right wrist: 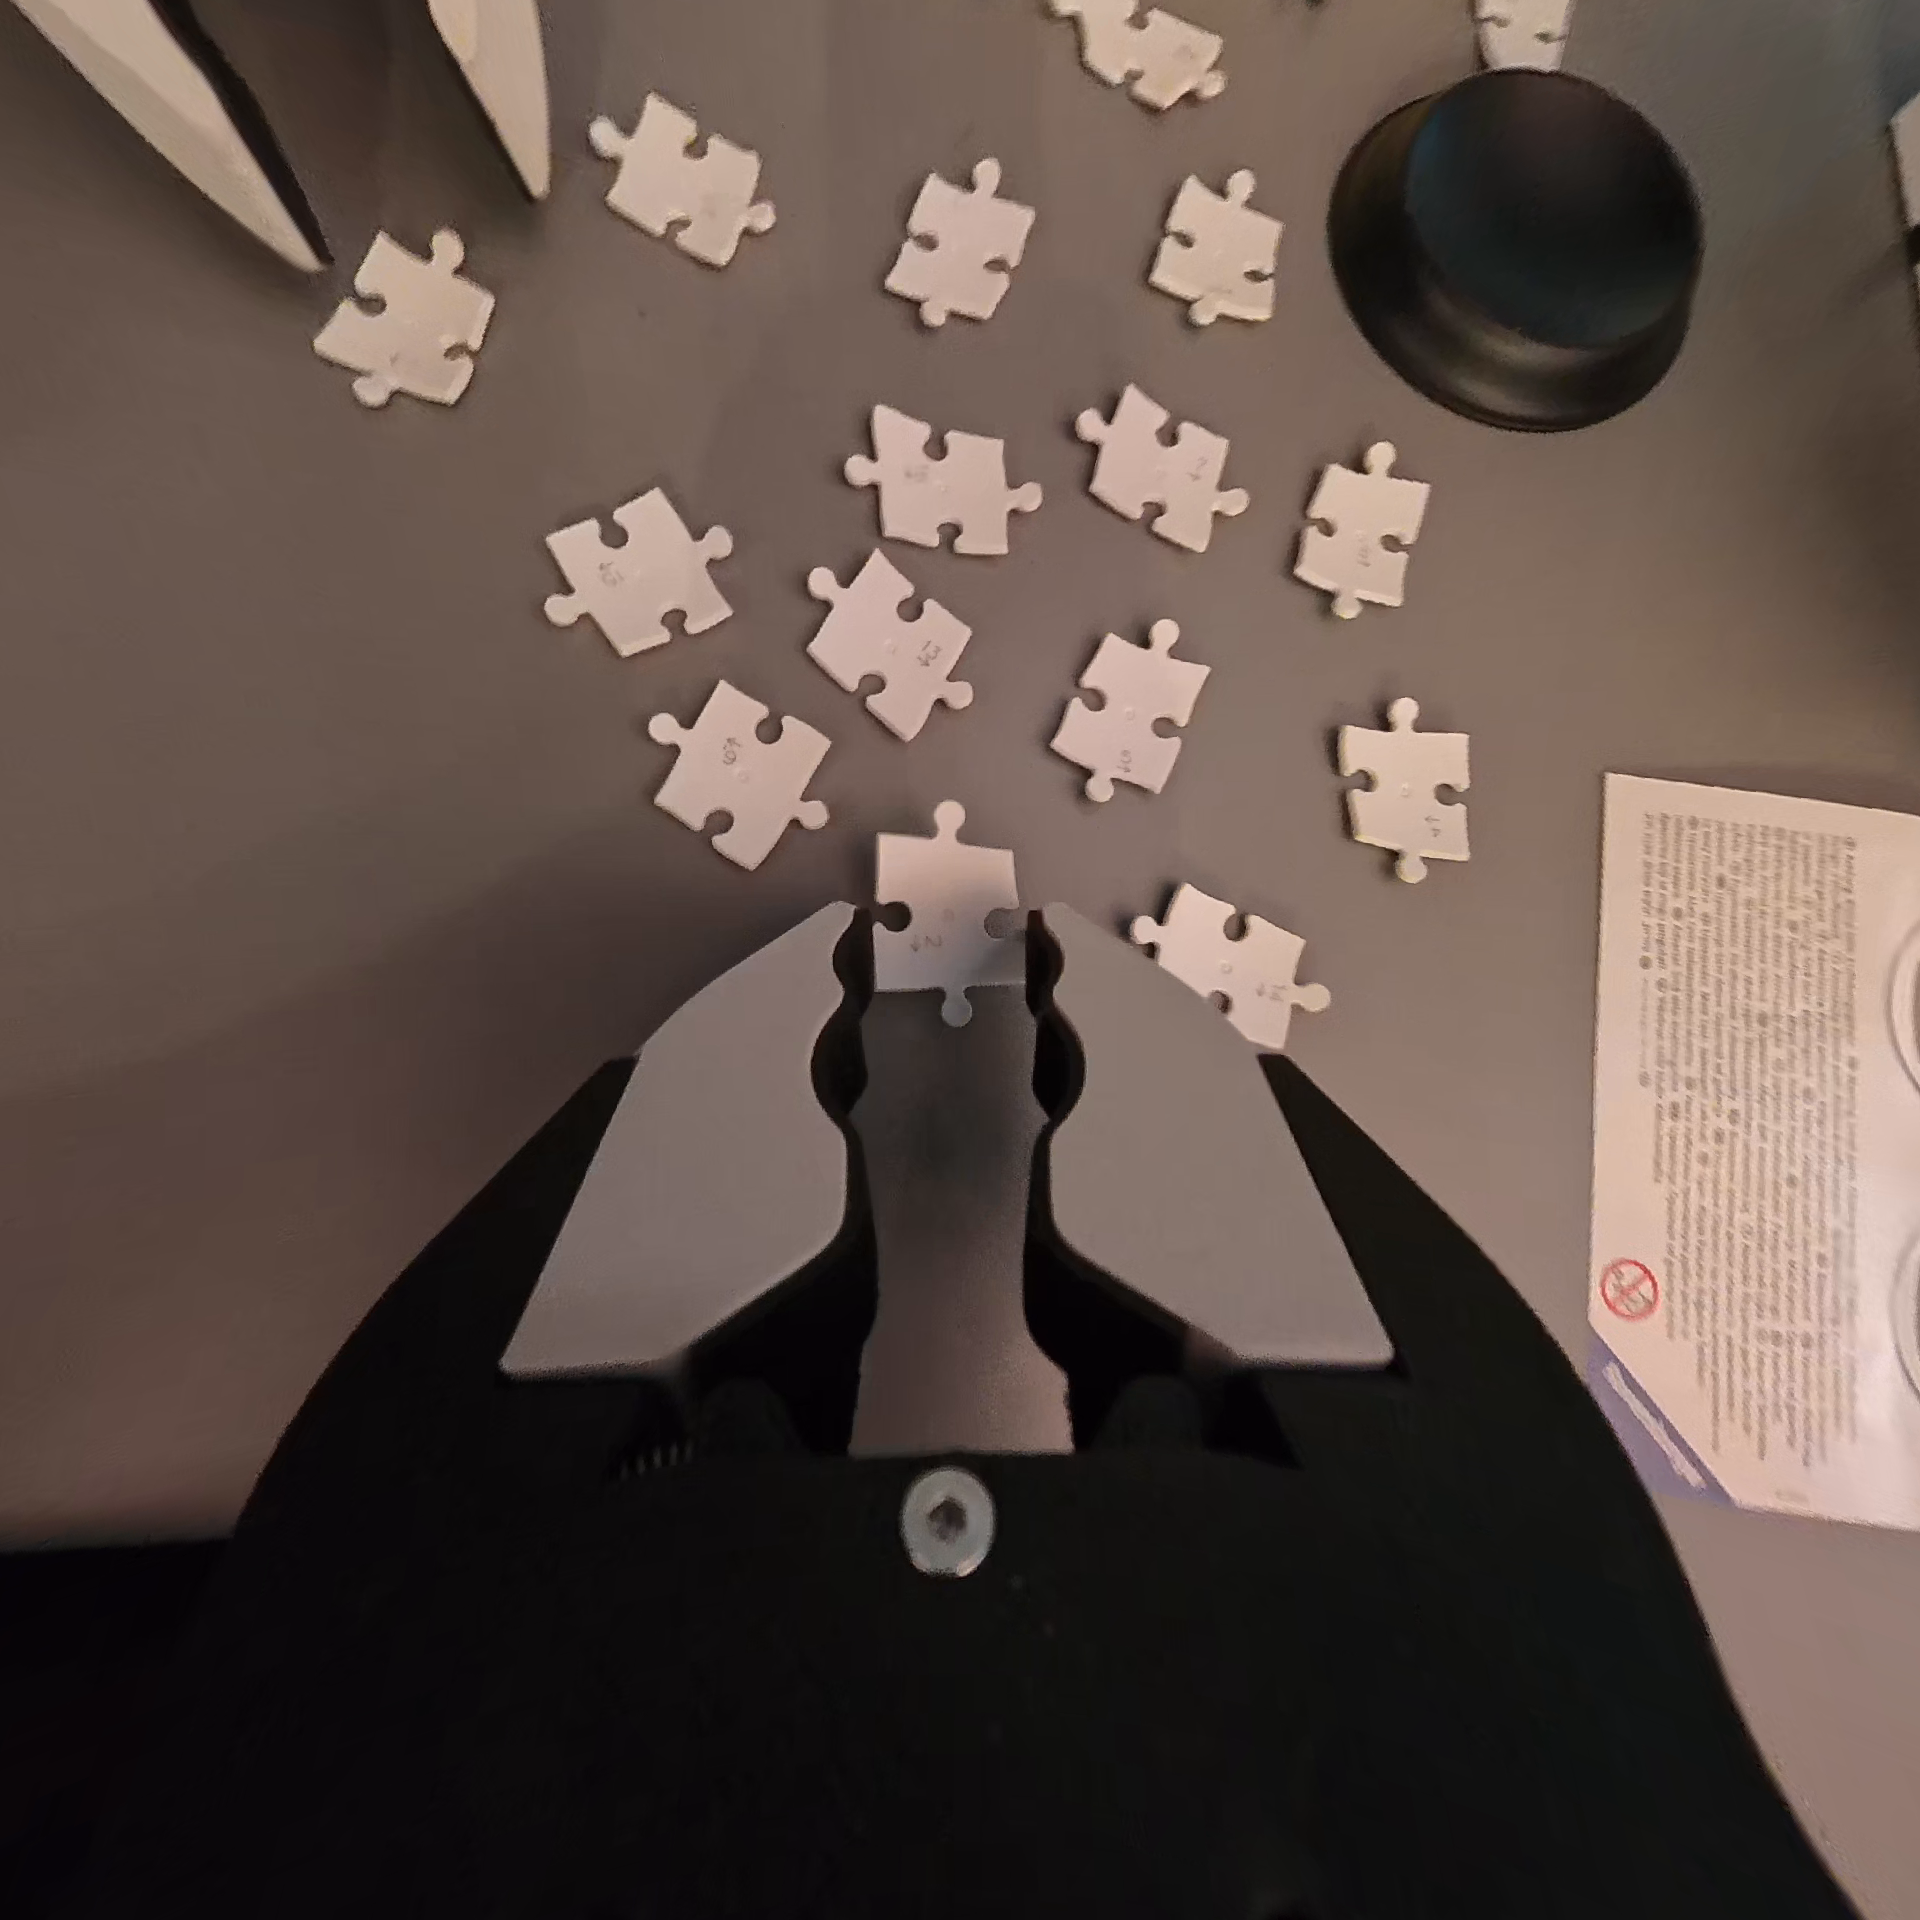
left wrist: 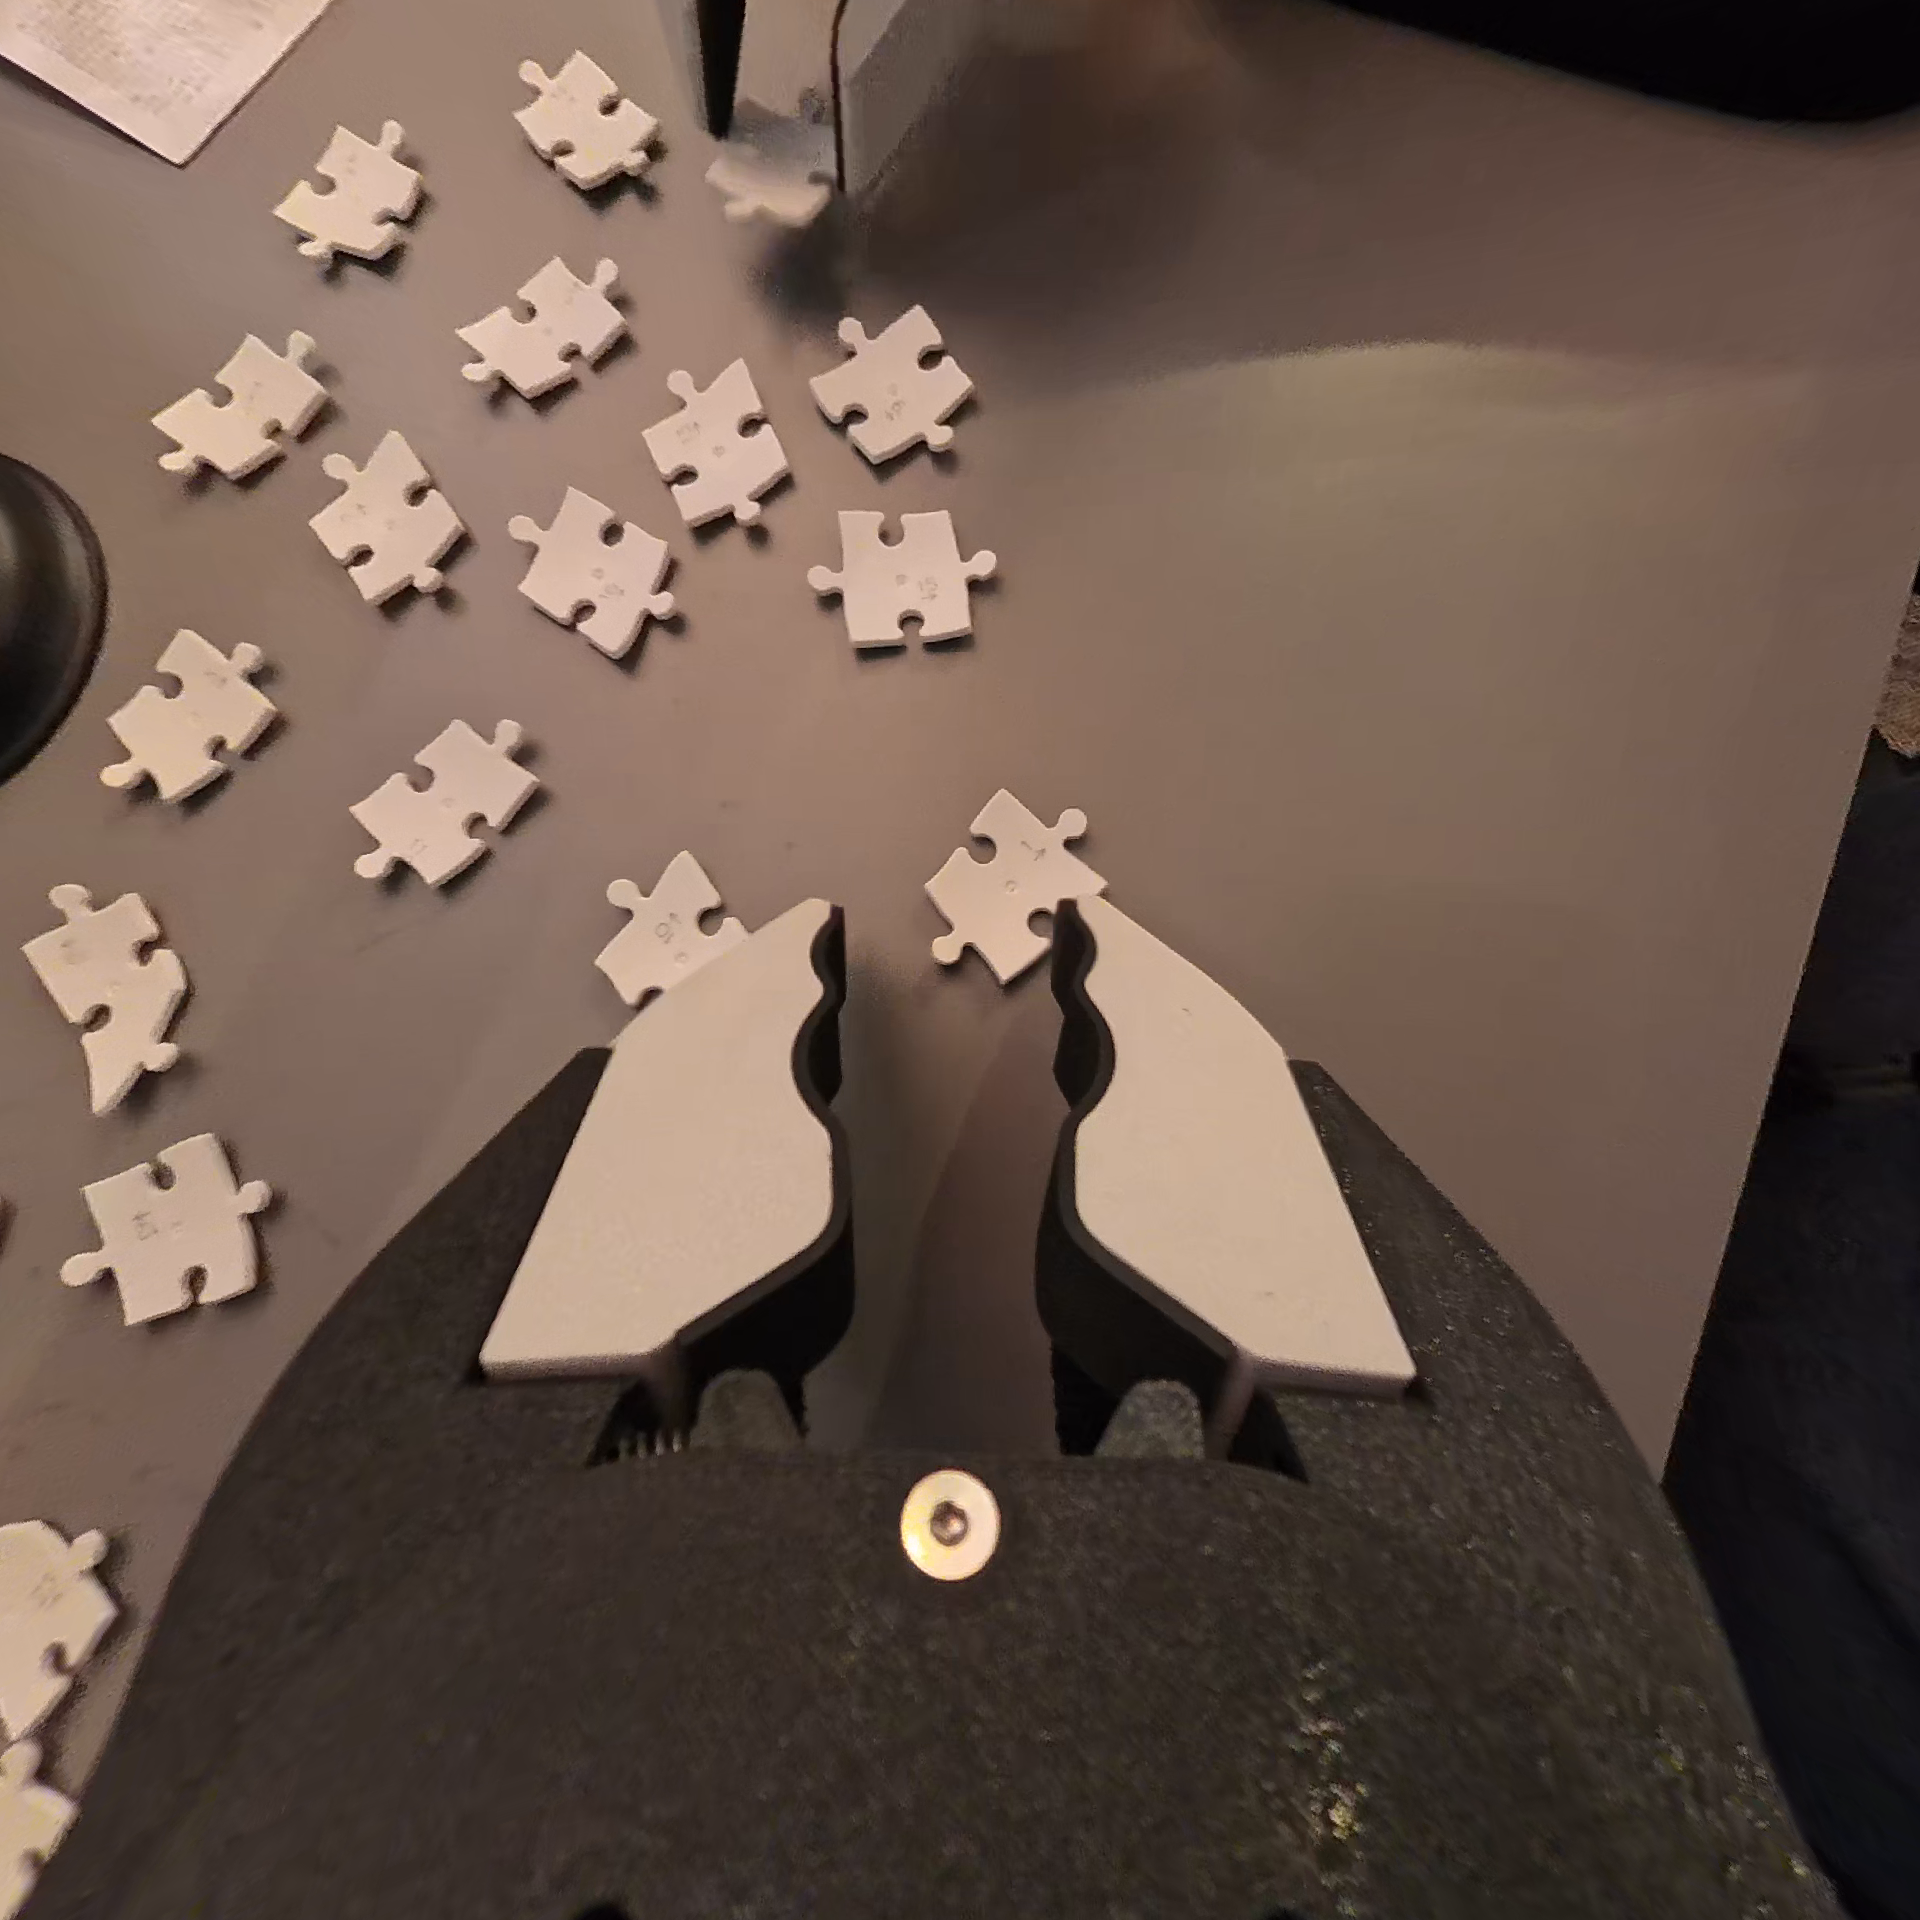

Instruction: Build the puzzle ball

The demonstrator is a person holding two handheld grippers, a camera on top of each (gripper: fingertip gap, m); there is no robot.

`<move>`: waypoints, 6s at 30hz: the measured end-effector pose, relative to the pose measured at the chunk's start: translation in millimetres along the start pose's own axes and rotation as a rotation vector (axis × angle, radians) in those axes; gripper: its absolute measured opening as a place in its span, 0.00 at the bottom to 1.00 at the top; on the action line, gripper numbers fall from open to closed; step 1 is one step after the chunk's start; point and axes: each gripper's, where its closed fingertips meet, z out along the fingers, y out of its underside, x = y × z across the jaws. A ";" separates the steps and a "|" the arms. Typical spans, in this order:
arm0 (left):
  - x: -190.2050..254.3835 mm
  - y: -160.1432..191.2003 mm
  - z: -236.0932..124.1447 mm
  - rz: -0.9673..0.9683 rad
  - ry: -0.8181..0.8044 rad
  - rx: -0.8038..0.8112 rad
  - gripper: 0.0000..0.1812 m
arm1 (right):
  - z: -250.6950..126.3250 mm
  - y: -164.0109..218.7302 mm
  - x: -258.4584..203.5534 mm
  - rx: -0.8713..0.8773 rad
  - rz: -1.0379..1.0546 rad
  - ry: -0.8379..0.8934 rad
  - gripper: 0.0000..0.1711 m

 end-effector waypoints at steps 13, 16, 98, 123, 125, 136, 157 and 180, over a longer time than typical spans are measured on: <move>2.9 -1.4 -1.3 0.005 0.024 0.058 0.21 | 0.9 -47.2 -75.3 0.137 0.489 0.175 0.17; 4.3 0.1 -1.8 0.005 0.031 0.071 0.21 | 11.6 -50.7 -88.2 0.111 0.531 0.211 0.17; 6.8 9.5 -8.7 -0.107 0.015 0.119 0.19 | 61.0 -76.1 -97.4 -0.092 0.813 0.435 0.17; 3.1 3.2 6.7 0.109 0.021 0.037 0.19 | 50.0 -82.0 -103.8 0.013 -0.070 -0.068 0.15; 3.6 1.4 8.5 0.106 0.019 0.039 0.19 | 51.9 -87.0 -102.7 0.027 -0.082 -0.097 0.14; 1.2 0.7 3.6 0.020 0.040 0.074 0.19 | 60.0 -84.8 -101.0 -0.051 -0.082 -0.136 0.07; 9.2 3.8 6.7 -0.016 0.060 0.066 0.18 | 69.3 -80.0 -105.6 -0.102 -0.063 -0.138 0.07; 16.2 7.9 4.1 -0.072 0.003 0.029 0.17 | 69.0 -79.2 -105.4 -0.120 0.054 -0.021 0.08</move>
